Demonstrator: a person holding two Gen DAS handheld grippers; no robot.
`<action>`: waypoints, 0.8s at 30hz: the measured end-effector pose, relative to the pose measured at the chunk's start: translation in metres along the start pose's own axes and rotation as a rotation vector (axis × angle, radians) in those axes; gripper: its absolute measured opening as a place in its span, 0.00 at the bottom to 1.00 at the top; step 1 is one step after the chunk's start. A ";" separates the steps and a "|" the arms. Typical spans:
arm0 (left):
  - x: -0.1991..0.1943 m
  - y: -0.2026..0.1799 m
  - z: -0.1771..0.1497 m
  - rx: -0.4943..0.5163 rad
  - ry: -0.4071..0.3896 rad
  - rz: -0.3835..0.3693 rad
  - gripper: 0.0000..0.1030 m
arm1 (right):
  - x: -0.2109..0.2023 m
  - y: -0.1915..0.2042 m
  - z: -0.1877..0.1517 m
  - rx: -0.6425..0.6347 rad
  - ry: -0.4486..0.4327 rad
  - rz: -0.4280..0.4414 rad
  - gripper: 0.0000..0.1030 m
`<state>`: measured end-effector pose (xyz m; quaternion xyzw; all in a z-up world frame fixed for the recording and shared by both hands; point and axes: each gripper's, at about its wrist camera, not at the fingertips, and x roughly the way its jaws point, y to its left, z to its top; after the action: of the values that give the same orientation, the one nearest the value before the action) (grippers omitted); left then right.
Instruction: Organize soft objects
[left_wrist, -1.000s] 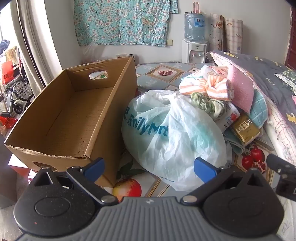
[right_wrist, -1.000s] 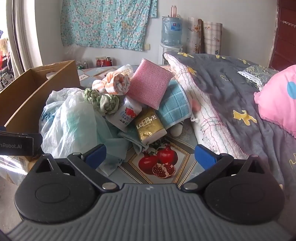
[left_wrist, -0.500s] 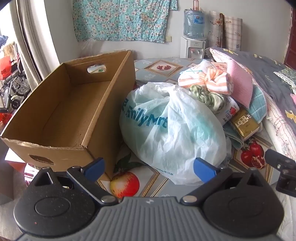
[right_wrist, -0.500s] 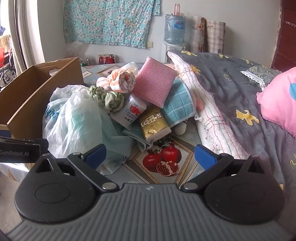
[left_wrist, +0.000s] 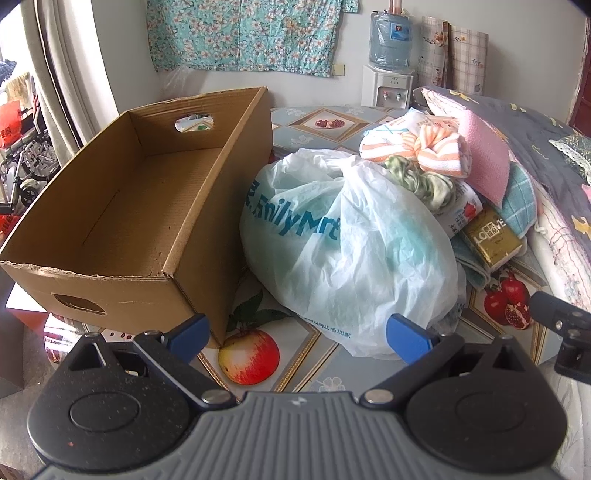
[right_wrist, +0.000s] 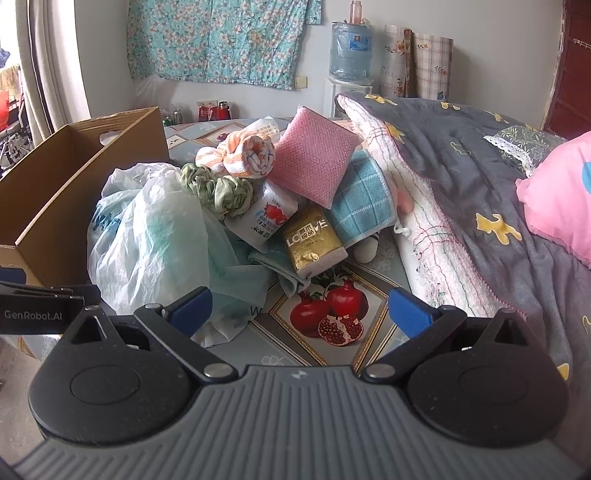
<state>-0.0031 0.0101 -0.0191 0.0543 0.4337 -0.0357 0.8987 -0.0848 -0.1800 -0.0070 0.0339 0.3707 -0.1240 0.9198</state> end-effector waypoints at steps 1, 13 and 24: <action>0.000 0.000 -0.001 0.000 0.005 0.002 0.99 | 0.000 0.000 0.000 0.002 0.002 0.001 0.99; -0.008 -0.001 0.003 -0.008 0.007 0.010 0.99 | 0.000 -0.002 0.004 0.020 0.000 0.019 0.99; -0.007 -0.003 0.005 -0.008 0.009 0.022 0.99 | 0.001 -0.001 0.007 0.020 0.001 0.035 0.99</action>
<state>-0.0036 0.0068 -0.0105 0.0556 0.4373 -0.0236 0.8973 -0.0798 -0.1820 -0.0028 0.0499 0.3693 -0.1116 0.9212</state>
